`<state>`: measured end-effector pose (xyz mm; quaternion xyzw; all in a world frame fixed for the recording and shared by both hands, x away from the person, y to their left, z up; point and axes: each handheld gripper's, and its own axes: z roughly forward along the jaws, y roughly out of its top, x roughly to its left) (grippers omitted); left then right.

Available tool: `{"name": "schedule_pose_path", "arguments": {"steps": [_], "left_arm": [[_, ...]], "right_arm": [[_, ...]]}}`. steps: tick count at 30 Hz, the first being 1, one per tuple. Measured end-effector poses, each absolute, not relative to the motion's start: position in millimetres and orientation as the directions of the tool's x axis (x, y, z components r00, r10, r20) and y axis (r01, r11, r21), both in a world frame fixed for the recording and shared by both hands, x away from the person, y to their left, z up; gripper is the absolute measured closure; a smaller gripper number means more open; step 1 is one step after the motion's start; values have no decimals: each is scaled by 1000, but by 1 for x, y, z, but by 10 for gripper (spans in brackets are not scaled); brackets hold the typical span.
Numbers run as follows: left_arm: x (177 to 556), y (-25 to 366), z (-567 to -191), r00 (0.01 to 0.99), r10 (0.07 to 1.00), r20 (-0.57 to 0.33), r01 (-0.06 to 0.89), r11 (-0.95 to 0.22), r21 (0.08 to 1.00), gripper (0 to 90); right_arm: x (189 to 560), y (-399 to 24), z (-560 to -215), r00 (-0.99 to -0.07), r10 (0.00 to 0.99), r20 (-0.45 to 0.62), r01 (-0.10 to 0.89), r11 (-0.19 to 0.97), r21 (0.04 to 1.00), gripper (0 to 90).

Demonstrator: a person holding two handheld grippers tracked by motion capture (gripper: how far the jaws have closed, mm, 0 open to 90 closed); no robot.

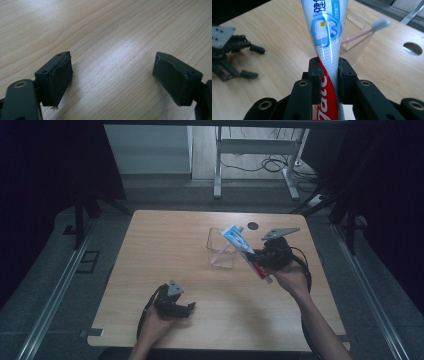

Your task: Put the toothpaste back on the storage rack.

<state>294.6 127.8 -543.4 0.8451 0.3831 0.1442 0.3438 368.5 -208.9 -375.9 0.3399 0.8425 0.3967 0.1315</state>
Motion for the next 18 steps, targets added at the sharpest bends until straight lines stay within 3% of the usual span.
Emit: {"name": "schedule_pose_path", "arguments": {"steps": [18], "left_arm": [[295,128,-543,665,746,-20,548,-470,692,163]], "right_arm": [[407,-175,-356,-722,690,48,427,391,816,752]]}}
